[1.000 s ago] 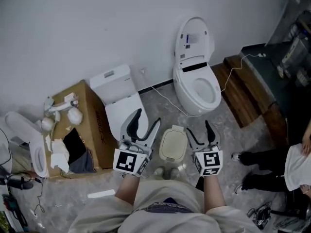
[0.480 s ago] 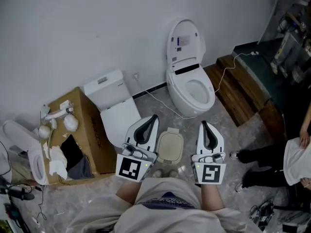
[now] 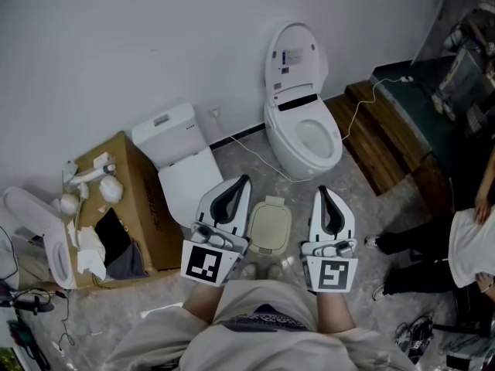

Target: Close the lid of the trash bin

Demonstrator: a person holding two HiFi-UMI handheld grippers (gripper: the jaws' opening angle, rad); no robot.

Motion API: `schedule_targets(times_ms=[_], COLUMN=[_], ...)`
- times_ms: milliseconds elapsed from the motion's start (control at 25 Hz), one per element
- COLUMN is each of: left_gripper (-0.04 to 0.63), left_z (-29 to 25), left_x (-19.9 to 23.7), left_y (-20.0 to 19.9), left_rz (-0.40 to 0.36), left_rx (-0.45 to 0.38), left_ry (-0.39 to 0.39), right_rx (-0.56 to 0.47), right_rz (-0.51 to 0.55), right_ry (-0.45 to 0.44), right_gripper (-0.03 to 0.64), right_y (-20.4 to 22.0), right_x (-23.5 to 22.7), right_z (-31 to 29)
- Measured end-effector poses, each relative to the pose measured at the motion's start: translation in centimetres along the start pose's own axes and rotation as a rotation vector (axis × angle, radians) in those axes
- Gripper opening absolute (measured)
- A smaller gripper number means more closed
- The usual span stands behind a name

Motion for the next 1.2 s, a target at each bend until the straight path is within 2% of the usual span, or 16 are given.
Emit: schedule_targets(times_ms=[200,680,880,1040,1200], left_gripper=[-0.003,-0.002,-0.002,-0.003,-0.003], left_z=[0.1,0.9,1.0,0.7,0.7], left_x=[0.3,0.4,0.4,0.4,0.3], left_y=[-0.4,-0.6,-0.4,-0.6,-0.5], left_rz=[-0.044,-0.046,-0.033,-0.044,-0.034], left_rx=[-0.025,-0.036,0.0,-0.042,-0.022], left_ry=[0.004,0.0,-0.011,0.0,-0.001], right_rx=[-0.006,-0.003,-0.008,-0.012,-0.011], right_rz=[-0.025,-0.026,-0.026,-0.025,-0.023], right_ry=[0.011,0.016,0.019,0.017,0.019], right_gripper=[0.009,0.006,0.006,0.006,0.006], right_y=[0.1,0.5,0.0,0.1,0.1], right_x=[0.2,0.4,0.4,0.3,0.1], right_z=[0.1,0.6,0.6,0.6,0.7])
Point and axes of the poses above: the fingertips, and each gripper's own axes: z backward along the fingers, x to its left, y out of its underside, the point moved 9 cm from there along z, backward along the fingers, and after that the axes turned 13 degrees about y, right-handed, at the moved point
